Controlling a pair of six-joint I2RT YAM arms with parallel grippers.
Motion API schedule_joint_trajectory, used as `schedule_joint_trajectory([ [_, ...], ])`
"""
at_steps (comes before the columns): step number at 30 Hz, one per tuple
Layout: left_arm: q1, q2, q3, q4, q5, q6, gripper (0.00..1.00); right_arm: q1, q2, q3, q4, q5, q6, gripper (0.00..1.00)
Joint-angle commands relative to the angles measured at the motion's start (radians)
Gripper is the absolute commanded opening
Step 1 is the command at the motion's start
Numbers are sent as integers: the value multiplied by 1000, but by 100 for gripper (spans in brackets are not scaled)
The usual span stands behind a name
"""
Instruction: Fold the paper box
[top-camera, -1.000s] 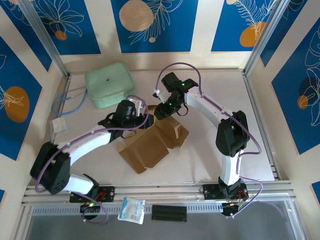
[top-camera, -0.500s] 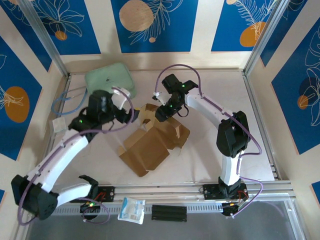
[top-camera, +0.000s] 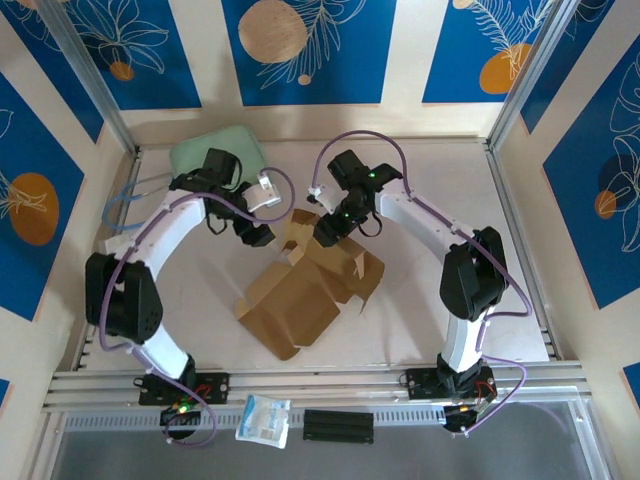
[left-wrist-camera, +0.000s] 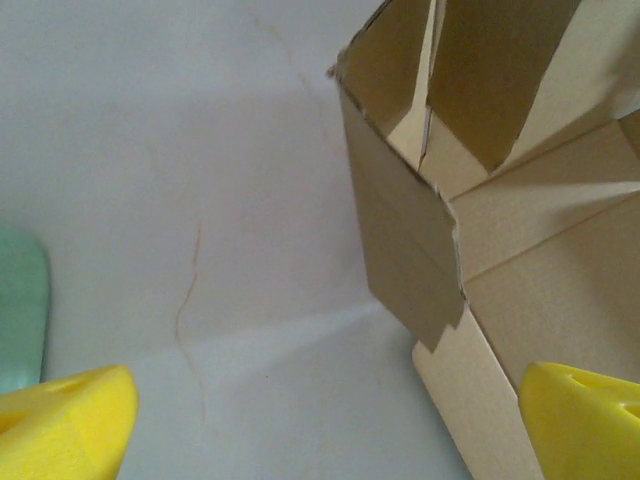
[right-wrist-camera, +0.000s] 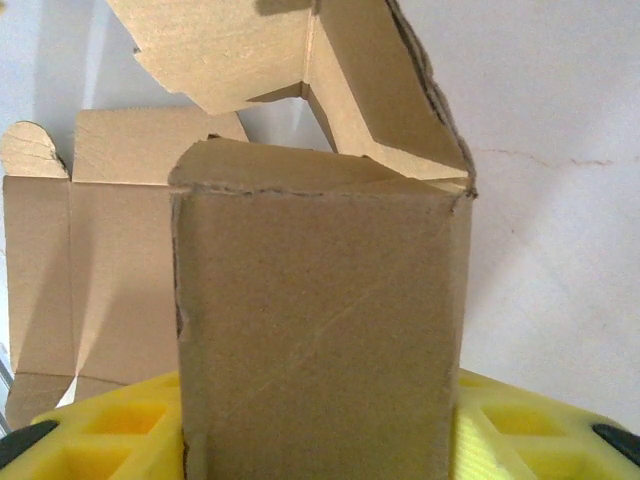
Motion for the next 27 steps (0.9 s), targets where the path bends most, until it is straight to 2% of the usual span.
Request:
schedule_joint_trajectory([
  [1,6,69,70,-4,151,95,94,2,-34,-8,-2,-3,-25,51],
  [4,4,116,87,4,180,106,90,8,-40,-14,6,30,-29,51],
  [10,-14,141,88,1,261,115,78,52,-47,-21,47,250,-80,49],
  [14,-17,130,88,-35,280,145,76,70,-50,-20,59,325,-122,48],
  [21,-12,103,51,-24,190,203,75,75,-67,-30,68,304,-143,49],
  [27,-7,128,66,46,207,208,77,81,-83,-56,73,270,-157,49],
])
